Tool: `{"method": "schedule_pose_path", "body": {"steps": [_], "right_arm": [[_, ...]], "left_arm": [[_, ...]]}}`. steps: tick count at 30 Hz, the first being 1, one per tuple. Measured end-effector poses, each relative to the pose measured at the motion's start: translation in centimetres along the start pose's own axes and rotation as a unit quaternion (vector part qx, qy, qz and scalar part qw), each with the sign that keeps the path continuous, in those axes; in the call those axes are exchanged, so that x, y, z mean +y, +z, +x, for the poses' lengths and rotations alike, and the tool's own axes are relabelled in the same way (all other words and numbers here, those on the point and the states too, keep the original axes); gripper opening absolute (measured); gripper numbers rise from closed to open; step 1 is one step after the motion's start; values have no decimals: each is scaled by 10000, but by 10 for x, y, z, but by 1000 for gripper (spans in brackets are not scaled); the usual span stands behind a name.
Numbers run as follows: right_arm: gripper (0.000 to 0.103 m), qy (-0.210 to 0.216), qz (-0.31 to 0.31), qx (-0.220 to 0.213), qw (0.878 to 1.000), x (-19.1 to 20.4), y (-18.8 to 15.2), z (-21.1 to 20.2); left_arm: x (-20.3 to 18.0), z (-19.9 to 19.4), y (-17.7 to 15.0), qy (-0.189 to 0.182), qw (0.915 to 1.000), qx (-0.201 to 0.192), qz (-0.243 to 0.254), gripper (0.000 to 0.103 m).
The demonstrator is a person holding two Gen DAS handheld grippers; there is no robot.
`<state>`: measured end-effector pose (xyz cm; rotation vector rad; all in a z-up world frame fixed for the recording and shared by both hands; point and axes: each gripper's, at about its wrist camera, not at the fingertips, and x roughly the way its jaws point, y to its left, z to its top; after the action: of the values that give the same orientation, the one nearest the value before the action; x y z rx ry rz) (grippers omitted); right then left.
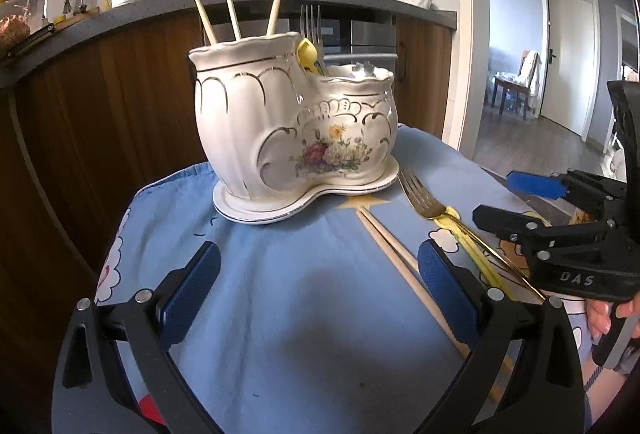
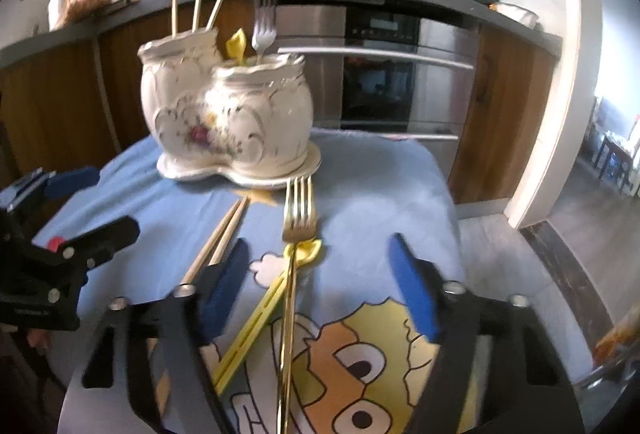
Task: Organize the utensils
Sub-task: 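Open both tools and withdraw them back toward the utensils on the table, then grasp a gold fork with the right tool while the left grasps a chopstick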
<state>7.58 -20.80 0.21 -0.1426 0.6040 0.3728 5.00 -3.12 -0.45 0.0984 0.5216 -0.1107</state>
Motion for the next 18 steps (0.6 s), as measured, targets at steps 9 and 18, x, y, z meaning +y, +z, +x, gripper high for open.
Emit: {"method": "schedule_pose_path", "body": {"steps": [9,18], "right_arm": [[24,365,57,459,9983,2,-7,8],[20,360,-35,503,9981,4,-8,2]], "left_arm": [[-12,4,0,1,9994,119,321,95],[-26,13,-2,-319,9970,632,324,79]]}}
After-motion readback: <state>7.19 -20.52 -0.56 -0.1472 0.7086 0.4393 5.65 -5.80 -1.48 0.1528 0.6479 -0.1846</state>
